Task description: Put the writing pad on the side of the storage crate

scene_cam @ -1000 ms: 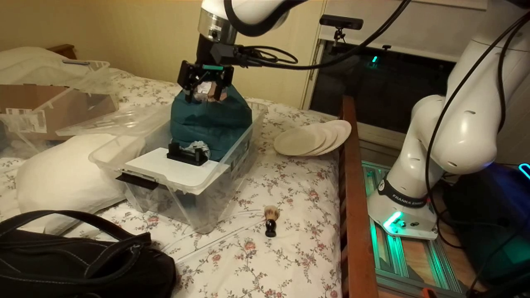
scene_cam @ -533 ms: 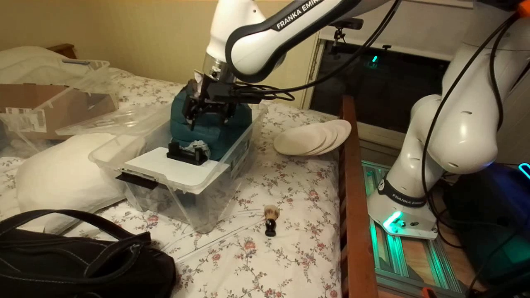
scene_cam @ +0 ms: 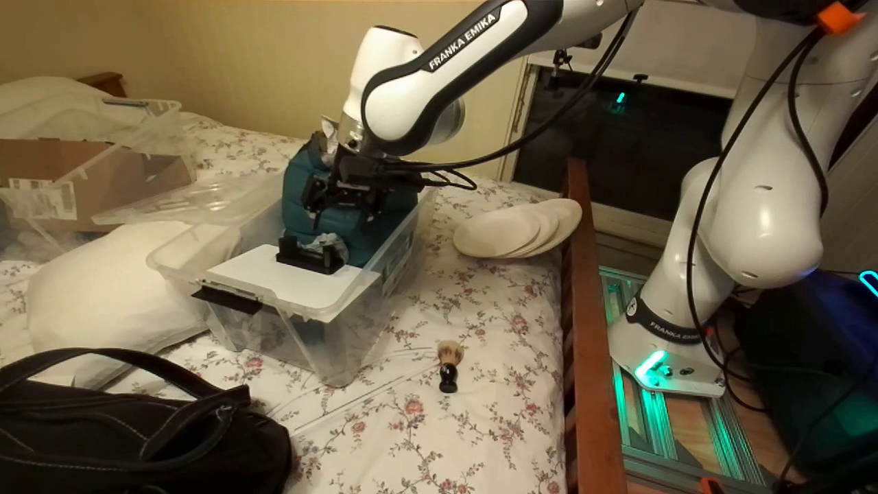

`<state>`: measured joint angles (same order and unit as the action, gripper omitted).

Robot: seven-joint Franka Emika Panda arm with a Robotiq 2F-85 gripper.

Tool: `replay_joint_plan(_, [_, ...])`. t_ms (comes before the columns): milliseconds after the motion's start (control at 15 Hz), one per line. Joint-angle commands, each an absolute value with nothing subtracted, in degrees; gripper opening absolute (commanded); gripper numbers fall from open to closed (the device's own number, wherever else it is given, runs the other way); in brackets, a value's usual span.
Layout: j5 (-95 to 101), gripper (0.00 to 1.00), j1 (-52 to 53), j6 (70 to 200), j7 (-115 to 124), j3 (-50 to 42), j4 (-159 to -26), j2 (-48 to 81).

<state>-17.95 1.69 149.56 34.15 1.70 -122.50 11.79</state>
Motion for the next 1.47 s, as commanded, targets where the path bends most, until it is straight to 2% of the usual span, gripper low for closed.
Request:
replay_joint_plan(0, [-17.6,1.0,2.3,149.3,35.0,0.6,-122.2,12.2])
replay_joint_plan(400, [-17.3,1.0,3.2,153.6,45.6,-1.6,-118.5,17.2])
replay_joint_plan(1133, [-12.9,1.0,6.9,151.2,57.9,-5.0,-110.8,26.1])
replay_joint_plan(1200, [-12.4,0.96,7.1,151.2,58.6,-5.3,-110.5,26.5])
replay_joint_plan(1267, [-12.8,0.82,6.8,150.9,58.5,-5.0,-110.1,26.8])
replay_joint_plan(1400, [-13.7,0.77,6.3,150.3,58.1,-4.3,-109.4,27.5])
